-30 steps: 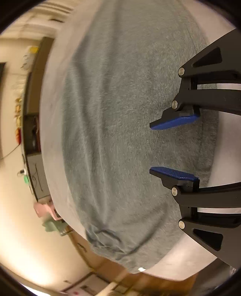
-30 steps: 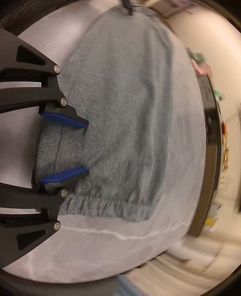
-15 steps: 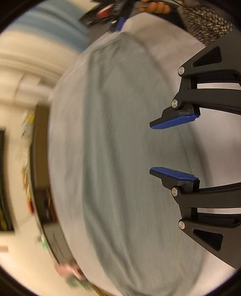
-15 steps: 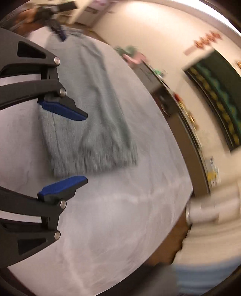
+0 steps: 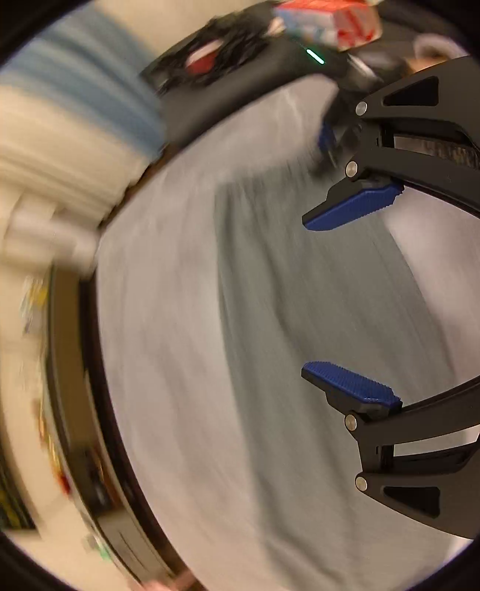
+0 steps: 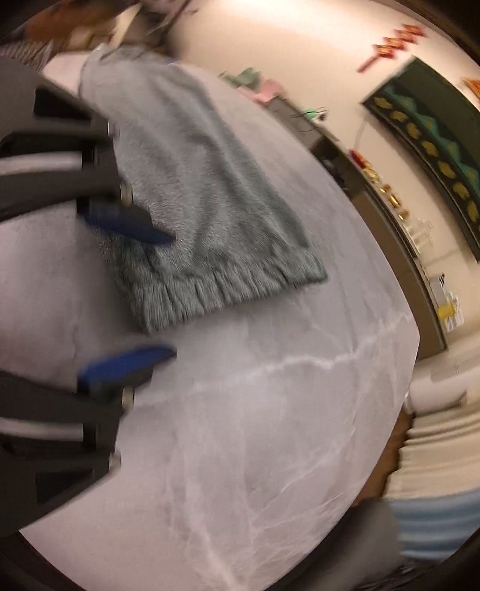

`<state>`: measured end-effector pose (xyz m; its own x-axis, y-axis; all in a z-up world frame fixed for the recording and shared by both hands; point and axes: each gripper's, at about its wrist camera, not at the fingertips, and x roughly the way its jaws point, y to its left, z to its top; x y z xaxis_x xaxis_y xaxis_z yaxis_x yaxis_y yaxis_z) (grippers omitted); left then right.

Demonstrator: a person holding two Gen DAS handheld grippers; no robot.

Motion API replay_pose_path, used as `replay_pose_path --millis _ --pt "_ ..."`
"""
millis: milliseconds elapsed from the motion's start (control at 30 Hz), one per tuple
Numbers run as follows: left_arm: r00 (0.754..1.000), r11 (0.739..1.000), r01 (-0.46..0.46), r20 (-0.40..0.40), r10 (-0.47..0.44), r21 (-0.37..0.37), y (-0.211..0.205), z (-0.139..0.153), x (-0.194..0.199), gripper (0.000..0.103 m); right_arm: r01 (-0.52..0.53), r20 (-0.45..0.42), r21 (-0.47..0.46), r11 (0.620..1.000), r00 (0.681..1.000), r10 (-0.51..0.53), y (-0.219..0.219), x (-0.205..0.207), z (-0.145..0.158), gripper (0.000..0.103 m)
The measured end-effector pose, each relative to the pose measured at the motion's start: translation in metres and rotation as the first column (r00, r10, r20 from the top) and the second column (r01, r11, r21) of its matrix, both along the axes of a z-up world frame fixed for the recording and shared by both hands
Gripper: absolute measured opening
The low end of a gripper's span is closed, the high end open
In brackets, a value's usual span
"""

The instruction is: Fold clothes

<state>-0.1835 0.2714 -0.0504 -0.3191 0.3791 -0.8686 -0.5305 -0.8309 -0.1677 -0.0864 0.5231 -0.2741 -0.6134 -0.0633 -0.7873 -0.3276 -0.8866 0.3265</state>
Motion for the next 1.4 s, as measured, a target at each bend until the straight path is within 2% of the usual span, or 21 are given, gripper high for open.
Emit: replay_pose_path --millis 100,167,233,333,500,533,567,633,667,733,767,833,867,967,1067,1133,1233,1300,1333,1367,1400 --pt "0.995 0.994 0.094 0.042 -0.092 -0.060 0.079 -0.005 -0.013 0.076 -0.017 -0.010 0.069 0.997 1.000 0.017 -0.010 0.004 -0.001 0.025" --pt "0.977 0.975 0.196 0.110 -0.185 -0.103 0.124 -0.020 -0.019 0.076 -0.041 -0.042 0.141 0.989 0.998 0.047 -0.023 0.010 0.011 0.020" --pt "0.965 0.957 0.246 0.127 -0.228 -0.154 0.150 -0.030 -0.021 0.076 -0.067 -0.067 0.233 0.970 0.994 0.084 -0.034 0.018 0.014 0.019" --pt "0.943 0.899 0.331 0.133 -0.305 -0.287 0.181 -0.052 -0.020 0.076 -0.096 -0.087 0.354 0.930 0.987 0.135 -0.051 0.027 0.016 0.019" --pt "0.906 0.802 0.421 0.163 -0.390 -0.423 0.202 -0.088 -0.008 0.076 -0.127 -0.096 0.551 0.825 0.972 0.214 -0.085 0.041 0.016 0.018" --pt "0.901 0.787 0.429 0.150 -0.407 -0.443 0.204 -0.095 -0.005 0.073 -0.136 -0.091 0.567 0.812 0.970 0.226 -0.088 0.043 0.014 0.018" --pt "0.898 0.778 0.428 0.120 -0.423 -0.460 0.204 -0.100 -0.002 0.063 -0.145 -0.085 0.580 0.801 0.968 0.237 -0.091 0.045 0.012 0.018" --pt "0.903 0.799 0.416 0.090 -0.421 -0.434 0.197 -0.098 -0.003 0.023 -0.157 -0.083 0.597 0.787 0.963 0.255 -0.094 0.051 0.010 0.018" --pt "0.913 0.827 0.395 0.069 -0.403 -0.401 0.187 -0.091 -0.008 0.018 -0.159 -0.089 0.598 0.786 0.961 0.262 -0.094 0.056 0.010 0.019" --pt "0.936 0.899 0.348 0.040 -0.351 -0.266 0.152 -0.069 -0.019 0.015 -0.167 -0.126 0.541 0.824 0.953 0.276 -0.086 0.065 0.016 0.028" --pt "0.949 0.928 0.313 0.030 -0.313 -0.200 0.130 -0.057 -0.026 0.015 -0.173 -0.172 0.471 0.865 0.944 0.282 -0.077 0.074 0.022 0.034" --pt "0.974 0.973 0.226 0.023 -0.225 -0.053 0.073 -0.035 -0.037 0.015 -0.156 -0.291 0.327 0.932 0.922 0.256 -0.055 0.096 0.039 0.061" --pt "0.984 0.984 0.175 0.027 -0.176 0.025 0.040 -0.025 -0.043 0.015 -0.150 -0.348 0.251 0.956 0.908 0.234 -0.043 0.108 0.047 0.062" --pt "0.998 0.983 0.007 0.060 -0.018 0.182 -0.067 -0.021 -0.047 0.015 -0.146 -0.411 0.063 0.987 0.898 0.159 -0.014 0.121 0.055 0.062" --pt "0.986 0.974 -0.101 0.150 0.070 0.205 -0.124 -0.060 -0.046 0.021 -0.186 -0.323 -0.039 0.982 0.932 0.164 -0.015 0.104 0.039 0.062" --pt "0.974 0.963 -0.167 0.187 0.128 0.209 -0.144 -0.081 -0.045 0.050 -0.249 -0.276 -0.084 0.965 0.936 0.217 -0.029 0.086 0.026 0.056" --pt "0.959 0.927 -0.255 0.198 0.204 0.277 -0.158 -0.094 -0.045 0.064 -0.337 -0.237 -0.088 0.937 0.921 0.309 -0.063 0.077 0.026 0.050" --pt "0.955 0.915 -0.270 0.209 0.213 0.301 -0.154 -0.098 -0.048 0.064 -0.387 -0.206 -0.043 0.921 0.905 0.371 -0.087 0.066 0.023 0.046" --pt "0.956 0.914 -0.269 0.203 0.214 0.305 -0.151 -0.098 -0.050 0.063 -0.406 -0.186 -0.021 0.913 0.899 0.396 -0.094 0.064 0.008 0.044" --pt "0.962 0.922 -0.256 0.172 0.212 0.292 -0.147 -0.096 -0.049 0.056 -0.428 -0.151 0.002 0.904 0.893 0.423 -0.105 0.061 -0.004 0.041" --pt "0.967 0.937 -0.245 0.138 0.216 0.248 -0.142 -0.093 -0.048 0.028 -0.445 -0.117 0.014 0.895 0.889 0.444 -0.120 0.064 -0.011 0.040"
